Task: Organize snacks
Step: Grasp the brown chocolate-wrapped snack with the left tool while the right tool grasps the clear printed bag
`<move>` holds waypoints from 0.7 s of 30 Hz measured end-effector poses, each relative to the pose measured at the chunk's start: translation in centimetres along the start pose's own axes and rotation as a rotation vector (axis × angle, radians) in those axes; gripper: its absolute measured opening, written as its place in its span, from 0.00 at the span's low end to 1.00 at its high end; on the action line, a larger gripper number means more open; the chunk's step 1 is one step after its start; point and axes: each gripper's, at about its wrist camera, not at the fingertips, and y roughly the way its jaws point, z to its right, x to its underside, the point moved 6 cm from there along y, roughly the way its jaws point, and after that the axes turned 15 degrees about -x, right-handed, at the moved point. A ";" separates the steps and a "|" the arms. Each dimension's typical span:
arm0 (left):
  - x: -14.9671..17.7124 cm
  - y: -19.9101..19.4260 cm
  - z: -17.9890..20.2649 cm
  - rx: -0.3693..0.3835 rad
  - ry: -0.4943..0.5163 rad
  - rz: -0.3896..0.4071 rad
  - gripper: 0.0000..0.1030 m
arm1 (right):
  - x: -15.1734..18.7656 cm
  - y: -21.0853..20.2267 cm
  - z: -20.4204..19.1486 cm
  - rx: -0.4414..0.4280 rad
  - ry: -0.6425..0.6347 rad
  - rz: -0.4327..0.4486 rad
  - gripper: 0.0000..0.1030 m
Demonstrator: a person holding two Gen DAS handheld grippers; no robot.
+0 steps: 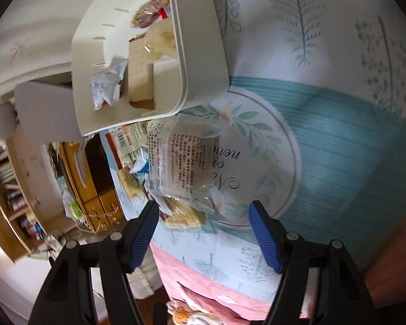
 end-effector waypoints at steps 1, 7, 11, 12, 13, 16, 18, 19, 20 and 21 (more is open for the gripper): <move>-0.4 0.6 0.3 0.006 0.003 0.000 0.73 | -0.1 0.4 -0.1 -0.006 0.009 0.015 0.67; -2.6 4.7 2.4 0.027 0.038 0.020 0.73 | -1.1 2.5 -0.9 -0.014 0.013 0.101 0.67; -3.8 7.2 3.6 0.033 0.063 0.031 0.73 | -2.1 4.0 -1.2 0.016 0.019 0.149 0.67; -4.1 7.8 3.9 0.036 0.071 0.034 0.73 | -2.2 4.5 -1.3 0.027 0.013 0.145 0.67; -4.4 8.5 4.3 0.038 0.079 0.038 0.73 | -2.3 4.8 -1.3 0.034 0.010 0.142 0.67; -4.9 10.2 4.9 0.039 0.083 0.033 0.73 | -2.4 6.2 -1.6 0.056 -0.010 0.135 0.67; -5.2 11.2 5.2 0.051 0.081 0.028 0.73 | -2.5 7.0 -1.8 0.066 -0.034 0.124 0.67; -5.3 11.7 5.3 0.055 0.081 0.030 0.73 | -2.6 7.5 -2.1 0.068 -0.052 0.114 0.67; -5.3 12.1 5.5 0.055 0.079 0.035 0.73 | -2.7 7.9 -2.3 0.089 -0.069 0.111 0.67; -5.3 12.3 5.5 0.055 0.078 0.039 0.73 | -2.9 8.2 -2.4 0.097 -0.079 0.115 0.69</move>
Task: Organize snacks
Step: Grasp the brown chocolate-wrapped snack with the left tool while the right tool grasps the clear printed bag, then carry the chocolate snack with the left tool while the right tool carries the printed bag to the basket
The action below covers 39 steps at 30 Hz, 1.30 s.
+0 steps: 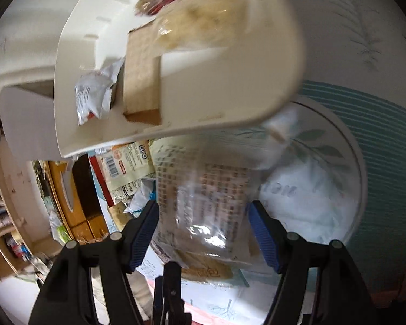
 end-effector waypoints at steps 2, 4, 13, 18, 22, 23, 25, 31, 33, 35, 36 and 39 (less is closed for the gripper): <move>-0.1 0.6 0.2 0.000 0.002 0.011 0.73 | -0.4 0.6 -0.6 0.018 -0.038 0.008 0.71; -0.2 1.1 0.3 -0.007 0.006 0.030 0.73 | -0.6 1.1 -0.9 0.042 -0.068 0.012 0.73; -0.9 1.6 0.9 -0.023 0.014 0.103 0.67 | -1.3 3.7 -1.5 0.120 -0.131 -0.023 0.85; -1.0 1.1 1.3 -0.037 0.039 0.140 0.52 | -0.9 4.9 -2.3 0.167 -0.177 -0.044 0.87; -1.0 0.9 1.4 -0.025 0.051 0.147 0.49 | -0.5 5.5 -2.7 0.188 -0.196 -0.061 0.87; -0.9 0.9 1.4 -0.027 0.055 0.146 0.48 | -0.5 5.5 -2.7 0.193 -0.197 -0.064 0.86; -0.9 0.7 1.5 -0.025 0.066 0.137 0.46 | -0.5 5.6 -2.6 0.199 -0.196 -0.069 0.82; -0.1 -0.3 1.5 -0.006 0.067 0.115 0.39 | -0.6 4.7 -2.1 0.184 -0.190 -0.093 0.76; 0.3 -0.7 1.4 -0.012 0.066 0.110 0.38 | -0.5 4.4 -1.8 0.190 -0.190 -0.096 0.73; 0.9 -1.5 1.1 -0.014 0.060 0.106 0.38 | -0.3 4.0 -1.6 0.199 -0.191 -0.102 0.71; 1.1 -1.9 1.0 -0.013 0.054 0.105 0.38 | -0.6 3.2 -1.0 0.202 -0.189 -0.106 0.70; 1.9 -3.4 0.5 -0.014 0.036 0.106 0.38 | 0.2 2.3 0.0 0.214 -0.180 -0.126 0.70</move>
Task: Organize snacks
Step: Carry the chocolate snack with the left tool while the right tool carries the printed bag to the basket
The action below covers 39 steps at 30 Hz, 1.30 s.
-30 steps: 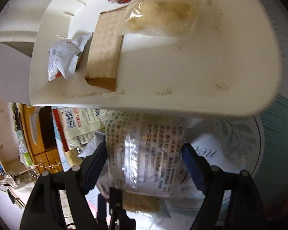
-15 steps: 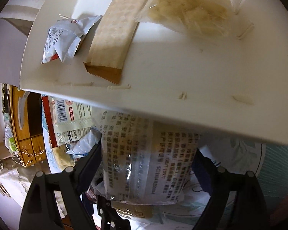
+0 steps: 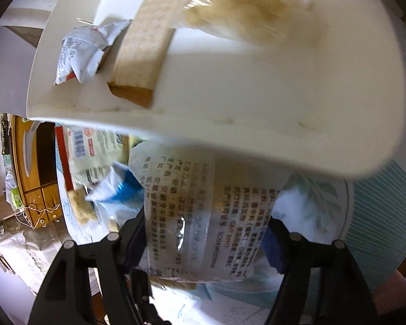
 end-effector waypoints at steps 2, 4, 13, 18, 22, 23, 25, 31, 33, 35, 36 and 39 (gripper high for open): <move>0.5 -1.1 -0.2 0.000 -0.008 -0.003 0.38 | 0.8 -0.6 0.5 0.011 -0.013 -0.009 0.69; 1.1 -2.2 -0.4 0.012 -0.022 -0.014 0.38 | 1.7 -1.2 1.0 0.020 -0.034 -0.015 0.69; 4.2 -8.5 -1.6 0.061 -0.101 0.010 0.38 | 5.6 -5.5 2.9 -0.009 -0.085 -0.009 0.69; 6.5 -12.0 -2.1 0.087 -0.171 0.032 0.38 | 7.3 -9.1 3.4 -0.041 -0.144 0.036 0.69; 8.1 -14.4 -2.1 0.135 -0.203 0.035 0.38 | 8.4 -11.9 4.2 -0.090 -0.217 0.077 0.69; 8.5 -14.8 -2.1 0.145 -0.210 0.033 0.38 | 8.6 -12.6 4.7 -0.105 -0.229 0.088 0.69; 9.2 -15.7 -2.1 0.166 -0.226 0.028 0.38 | 9.3 -13.5 5.3 -0.130 -0.237 0.100 0.69; 9.7 -18.3 -1.5 0.175 -0.210 0.055 0.38 | 9.7 -14.8 6.9 -0.150 -0.230 0.077 0.69; 9.3 -19.1 -1.2 0.175 -0.202 0.077 0.38 | 9.6 -15.2 7.3 -0.150 -0.238 0.067 0.69; 8.7 -19.7 -0.9 0.168 -0.201 0.100 0.38 | 9.3 -15.7 7.7 -0.153 -0.243 0.063 0.69; 8.4 -19.9 -0.7 0.166 -0.199 0.110 0.38 | 9.0 -16.0 7.9 -0.163 -0.238 0.064 0.69; 7.2 -20.2 0.2 0.158 -0.209 0.127 0.38 | 7.6 -16.5 8.2 -0.160 -0.227 0.061 0.69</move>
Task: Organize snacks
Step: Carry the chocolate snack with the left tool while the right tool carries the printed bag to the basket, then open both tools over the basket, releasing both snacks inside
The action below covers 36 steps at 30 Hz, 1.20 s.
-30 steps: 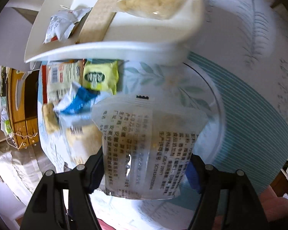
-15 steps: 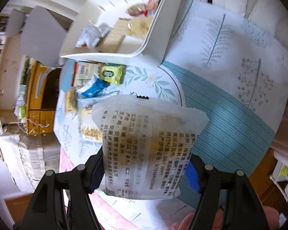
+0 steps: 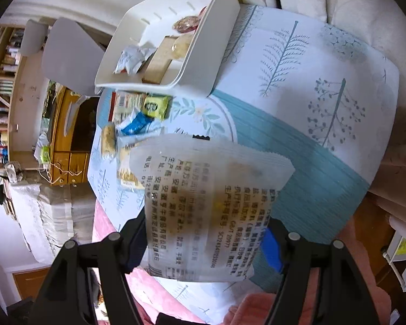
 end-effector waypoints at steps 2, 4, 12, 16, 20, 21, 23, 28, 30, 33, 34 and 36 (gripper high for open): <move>-0.7 0.2 1.1 -0.007 -0.015 0.007 0.38 | -1.5 -0.4 0.2 -0.004 -0.005 -0.001 0.69; -1.2 0.6 2.2 -0.016 -0.028 0.006 0.38 | -2.8 -0.9 0.1 -0.005 -0.022 -0.003 0.69; -3.5 2.2 6.5 -0.046 -0.142 0.040 0.38 | -9.1 -2.5 -0.7 -0.018 -0.128 -0.035 0.69; -4.8 3.5 8.4 -0.061 -0.199 0.054 0.38 | -12.0 -3.0 -1.0 -0.010 -0.209 -0.061 0.69; -6.0 5.3 10.7 -0.069 -0.233 0.060 0.38 | -15.1 -3.4 -1.3 -0.001 -0.309 -0.085 0.69; -6.3 5.8 11.4 -0.077 -0.232 0.056 0.39 | -15.9 -3.5 -1.3 -0.001 -0.327 -0.082 0.69; -7.0 6.9 12.6 -0.085 -0.233 0.059 0.39 | -17.4 -3.6 -1.3 0.004 -0.357 -0.078 0.69; -9.1 9.9 15.4 -0.088 -0.234 0.065 0.39 | -20.6 -3.1 -2.2 -0.004 -0.449 -0.087 0.69; -9.7 10.7 16.1 -0.088 -0.239 0.064 0.39 | -21.7 -2.9 -2.7 -0.011 -0.484 -0.092 0.69; -10.8 12.0 17.2 -0.085 -0.255 0.065 0.39 | -22.9 -2.4 -3.3 -0.025 -0.527 -0.102 0.69; -11.1 12.3 17.5 -0.087 -0.258 0.065 0.39 | -23.4 -2.1 -3.7 -0.033 -0.552 -0.110 0.69; -11.6 12.8 18.0 -0.091 -0.264 0.066 0.39 | -23.9 -1.6 -4.1 -0.043 -0.581 -0.117 0.69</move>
